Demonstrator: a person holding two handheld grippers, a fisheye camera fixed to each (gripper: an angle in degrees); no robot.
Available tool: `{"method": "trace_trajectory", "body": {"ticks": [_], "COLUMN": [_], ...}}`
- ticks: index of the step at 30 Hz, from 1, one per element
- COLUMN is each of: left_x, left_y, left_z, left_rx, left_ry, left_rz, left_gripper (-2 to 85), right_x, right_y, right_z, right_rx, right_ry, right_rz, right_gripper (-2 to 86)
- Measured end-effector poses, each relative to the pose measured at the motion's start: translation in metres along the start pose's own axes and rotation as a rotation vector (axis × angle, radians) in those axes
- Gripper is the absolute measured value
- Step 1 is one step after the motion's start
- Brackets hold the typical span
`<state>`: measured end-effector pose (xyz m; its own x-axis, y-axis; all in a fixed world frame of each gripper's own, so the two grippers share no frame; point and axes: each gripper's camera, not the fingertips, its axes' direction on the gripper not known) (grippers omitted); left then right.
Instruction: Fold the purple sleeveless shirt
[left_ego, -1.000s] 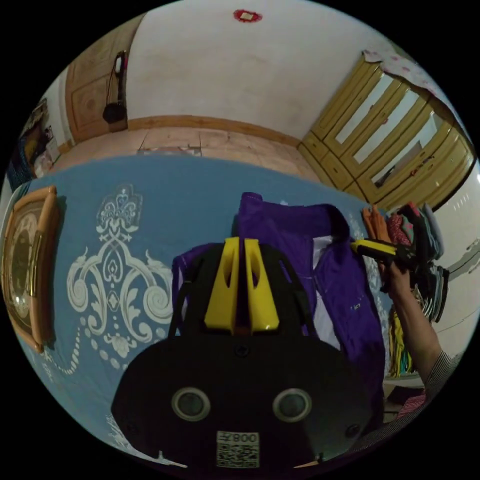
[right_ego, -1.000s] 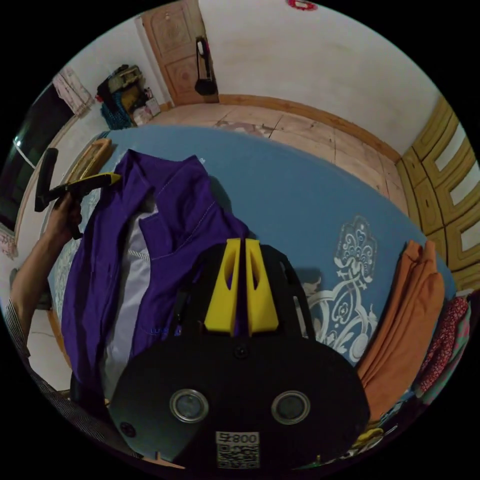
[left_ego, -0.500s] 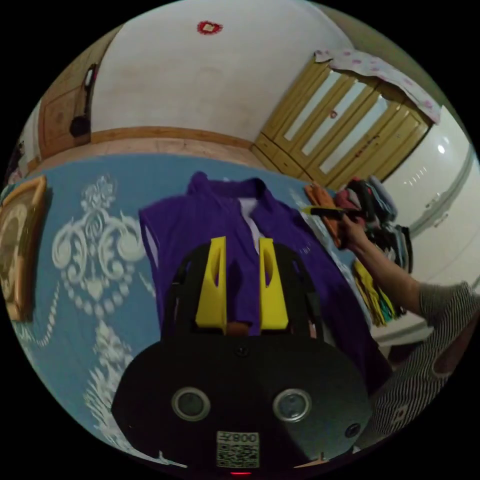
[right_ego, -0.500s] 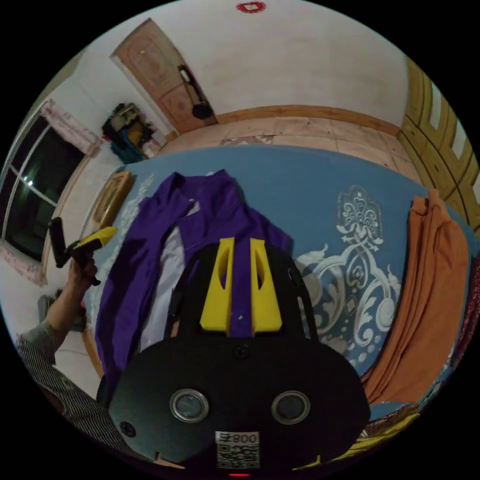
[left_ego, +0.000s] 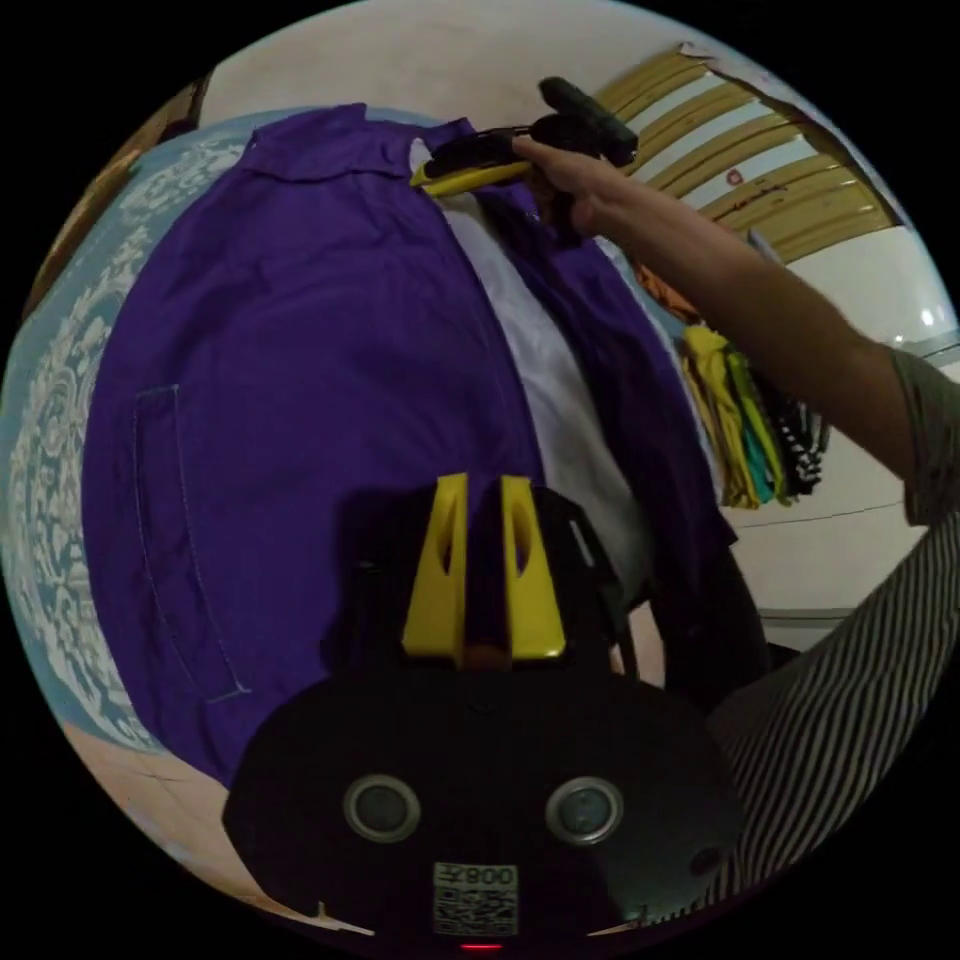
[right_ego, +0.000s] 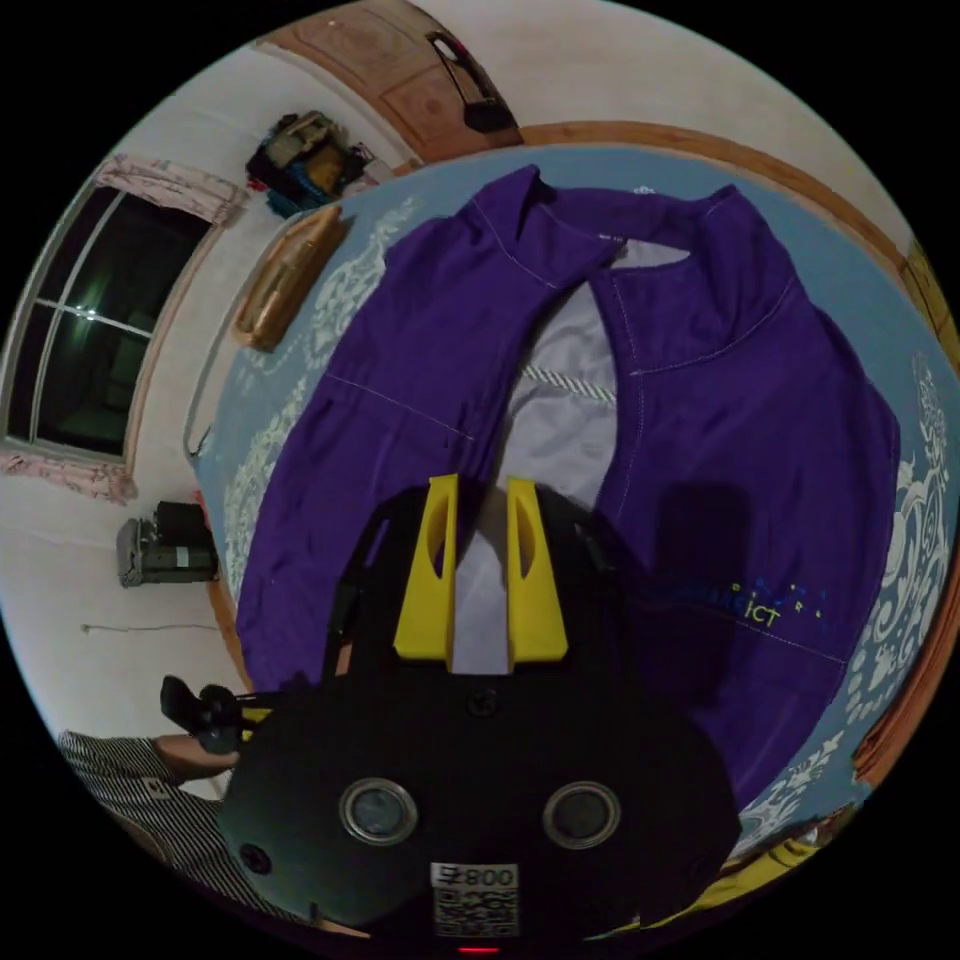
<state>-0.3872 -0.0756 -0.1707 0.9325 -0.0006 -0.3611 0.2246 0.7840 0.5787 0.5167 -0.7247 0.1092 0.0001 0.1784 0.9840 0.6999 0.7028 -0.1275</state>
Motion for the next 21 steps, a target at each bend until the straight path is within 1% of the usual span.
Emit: {"method": "trace_trajectory", "body": {"ticks": [1, 4, 9, 11, 13, 15, 16, 18, 19, 21], "left_x": [-0.001, -0.009, -0.002, 0.000, -0.007, -0.019, -0.022, -0.039, -0.044, -0.076], "left_y": [-0.001, -0.004, 0.004, 0.005, 0.006, 0.006, 0.005, -0.003, -0.007, -0.029], "left_z": [0.000, -0.004, -0.026, -0.016, -0.008, -0.022, -0.029, -0.064, -0.073, -0.103], "left_rx": [-0.012, -0.033, 0.033, -0.018, -0.050, 0.006, 0.032, 0.165, 0.194, 0.279], "left_ry": [-0.020, 0.028, 0.084, 0.089, 0.118, 0.224, 0.234, 0.256, 0.235, 0.097], "left_rz": [0.001, 0.011, 0.072, 0.096, 0.069, 0.054, 0.049, 0.061, 0.066, 0.052], "left_gripper": [2.8, 1.1, 1.0, 1.5, 2.8, 6.0, 6.4, 7.6, 7.7, 8.1], "right_x": [0.001, 0.000, -0.002, 0.005, 0.013, 0.020, 0.022, 0.023, 0.023, 0.021], "right_y": [0.002, 0.010, 0.029, 0.043, 0.051, 0.062, 0.070, 0.081, 0.088, 0.101], "right_z": [0.008, 0.012, 0.000, -0.001, 0.013, 0.022, 0.021, 0.017, 0.014, 0.010], "right_rx": [-0.023, -0.031, 0.006, 0.011, -0.063, -0.079, -0.047, 0.015, 0.053, 0.103], "right_ry": [0.015, 0.000, 0.025, 0.040, 0.079, 0.098, 0.083, 0.108, 0.126, 0.103], "right_rz": [0.015, -0.004, -0.056, -0.047, -0.029, 0.004, 0.018, 0.038, 0.056, 0.068], "right_gripper": [6.9, 3.7, 1.5, 0.9, 0.7, 0.6, 0.6, 0.6, 0.5, 0.5]}}
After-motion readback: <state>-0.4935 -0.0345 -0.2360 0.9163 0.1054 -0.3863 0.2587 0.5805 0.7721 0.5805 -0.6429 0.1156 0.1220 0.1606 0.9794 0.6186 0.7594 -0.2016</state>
